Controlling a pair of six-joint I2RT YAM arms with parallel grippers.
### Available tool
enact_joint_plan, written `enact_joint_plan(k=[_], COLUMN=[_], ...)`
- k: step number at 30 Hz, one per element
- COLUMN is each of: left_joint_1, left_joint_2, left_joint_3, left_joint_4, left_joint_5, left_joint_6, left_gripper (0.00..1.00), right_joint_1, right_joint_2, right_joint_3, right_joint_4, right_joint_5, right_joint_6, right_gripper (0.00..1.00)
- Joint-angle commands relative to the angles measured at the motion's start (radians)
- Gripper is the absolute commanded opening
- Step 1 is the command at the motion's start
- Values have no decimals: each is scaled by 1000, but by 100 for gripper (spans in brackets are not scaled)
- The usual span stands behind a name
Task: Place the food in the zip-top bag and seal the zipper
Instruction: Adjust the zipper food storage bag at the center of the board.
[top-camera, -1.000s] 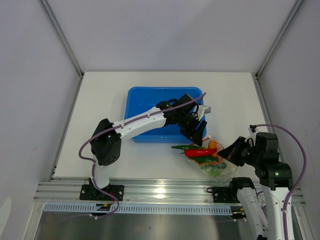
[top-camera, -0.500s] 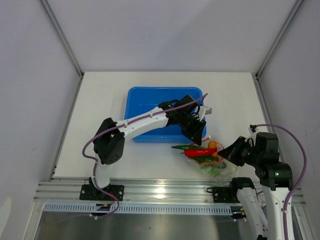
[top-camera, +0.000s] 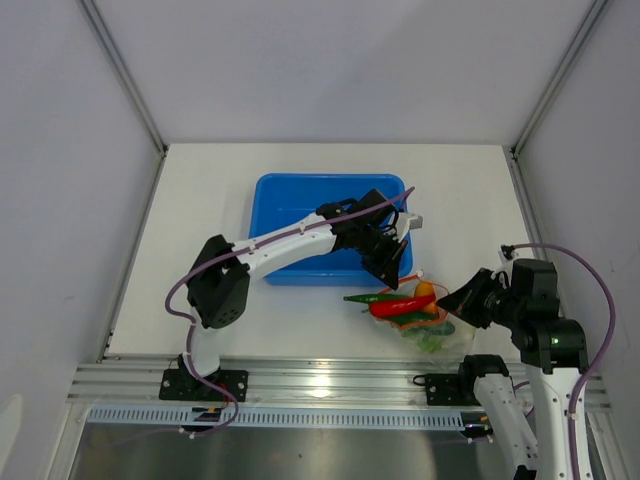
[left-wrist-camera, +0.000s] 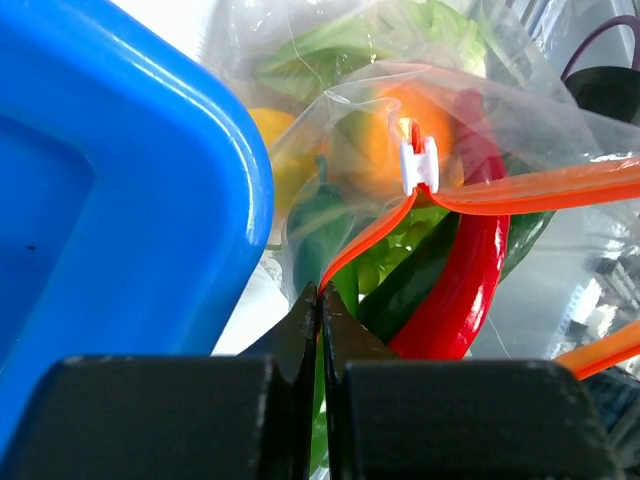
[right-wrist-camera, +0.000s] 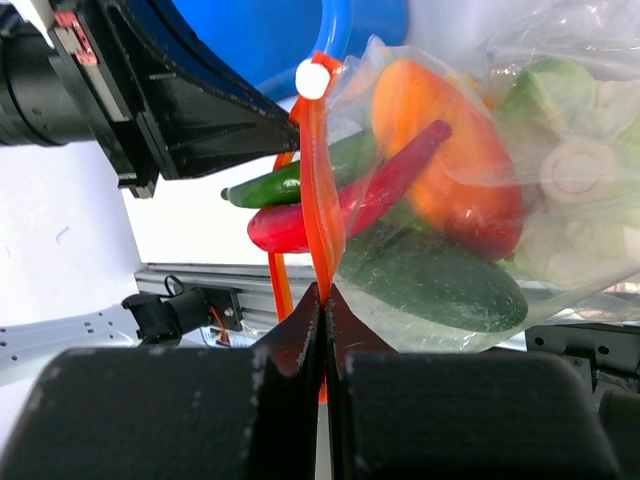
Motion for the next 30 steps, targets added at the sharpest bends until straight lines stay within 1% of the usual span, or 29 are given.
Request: enact_joint_plan(k=[1, 3, 4, 5, 8, 9, 12, 14, 18, 19, 20, 22, 23, 25, 26, 28, 29, 30], left_joint_1=[10, 13, 15, 15, 15, 15, 15, 15, 15, 18, 19, 21, 21, 21, 21, 21, 21, 21], left_joint_2=[-61, -85, -108, -119, -153, -174, -214, -240, -254, -238, -228, -228, -237, -259, -260, -251, -245, -239], left_joint_3=[11, 29, 81, 95, 149, 158, 178, 166, 123, 95, 87, 60, 37, 11, 3, 1, 0, -6], left_joint_4=[-32, -50, -85, -104, -145, -163, -187, -178, -159, -154, -154, -136, -130, -131, -136, -151, -151, -150], left_joint_5=[31, 34, 30, 22, 23, 36, 56, 66, 73, 88, 92, 86, 50, 4, -25, -49, -55, -61], left_joint_6=[25, 24, 22, 22, 10, 4, -36, -56, -70, -67, -65, -55, -50, -32, -22, 2, 8, 13], left_gripper=[0, 1, 1, 1, 0, 1, 1, 1, 0, 1, 0, 0, 1, 7, 16, 26, 35, 37], right_joint_1=[7, 7, 7, 7, 5, 5, 5, 4, 5, 5, 5, 5, 5, 5, 5, 5, 4, 5], right_joint_2=[42, 97, 122, 175, 247, 284, 329, 347, 363, 360, 361, 370, 366, 331, 320, 295, 288, 281], right_joint_3=[76, 99, 122, 133, 168, 177, 243, 263, 173, 109, 84, 79, 88, 111, 111, 98, 93, 88], right_joint_4=[11, -1, -9, -31, -71, -81, -101, -110, -81, -61, -41, -50, -68, -84, -90, -101, -101, -99], right_joint_5=[7, 9, 3, -4, -28, -36, -31, -33, -28, -31, -30, -18, -19, -14, -11, -16, -28, -30], right_joint_6=[10, -3, -9, -23, -43, -56, -81, -90, -113, -124, -130, -157, -165, -174, -176, -173, -165, -159], right_gripper=[0, 0, 0, 0, 0, 0, 0, 0, 0, 0, 0, 0, 0, 0, 0, 0, 0, 0])
